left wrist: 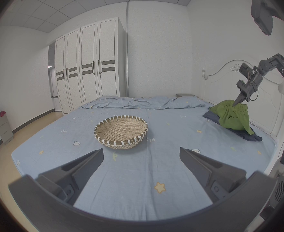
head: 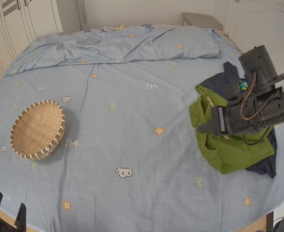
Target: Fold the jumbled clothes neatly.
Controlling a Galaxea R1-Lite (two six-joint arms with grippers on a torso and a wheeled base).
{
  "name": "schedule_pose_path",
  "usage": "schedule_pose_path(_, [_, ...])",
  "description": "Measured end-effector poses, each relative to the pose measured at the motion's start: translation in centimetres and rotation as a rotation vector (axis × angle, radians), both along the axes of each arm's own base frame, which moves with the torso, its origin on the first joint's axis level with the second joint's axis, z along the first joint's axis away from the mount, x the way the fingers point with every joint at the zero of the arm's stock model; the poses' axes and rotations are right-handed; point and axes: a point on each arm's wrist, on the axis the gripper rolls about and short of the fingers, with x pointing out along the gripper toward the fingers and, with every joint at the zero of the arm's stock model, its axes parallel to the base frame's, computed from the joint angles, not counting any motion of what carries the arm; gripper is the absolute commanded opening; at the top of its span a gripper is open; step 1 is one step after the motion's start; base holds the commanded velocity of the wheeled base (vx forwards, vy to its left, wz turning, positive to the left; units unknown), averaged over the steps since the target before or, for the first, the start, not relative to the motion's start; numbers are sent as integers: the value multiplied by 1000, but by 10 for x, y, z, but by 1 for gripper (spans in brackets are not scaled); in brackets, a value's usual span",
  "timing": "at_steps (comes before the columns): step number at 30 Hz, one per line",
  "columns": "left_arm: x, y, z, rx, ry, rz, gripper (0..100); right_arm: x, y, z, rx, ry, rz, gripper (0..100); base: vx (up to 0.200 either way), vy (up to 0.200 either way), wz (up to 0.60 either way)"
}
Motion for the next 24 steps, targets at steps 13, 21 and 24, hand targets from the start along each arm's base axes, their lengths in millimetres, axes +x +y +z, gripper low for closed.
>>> schedule_pose_path(13, [0, 0, 0, 0, 0, 0, 100, -48, 131, 17, 73, -78, 305, 0, 0, 0, 0])
schedule_pose_path(21, [0, 0, 0, 0, 0, 0, 100, -51, 176, -14, 10, -58, 338, 0, 0, 0, 0])
schedule_pose_path(24, [0, 0, 0, 0, 0, 0, 100, -48, 181, -21, 0, -49, 338, 100, 0, 0, 0])
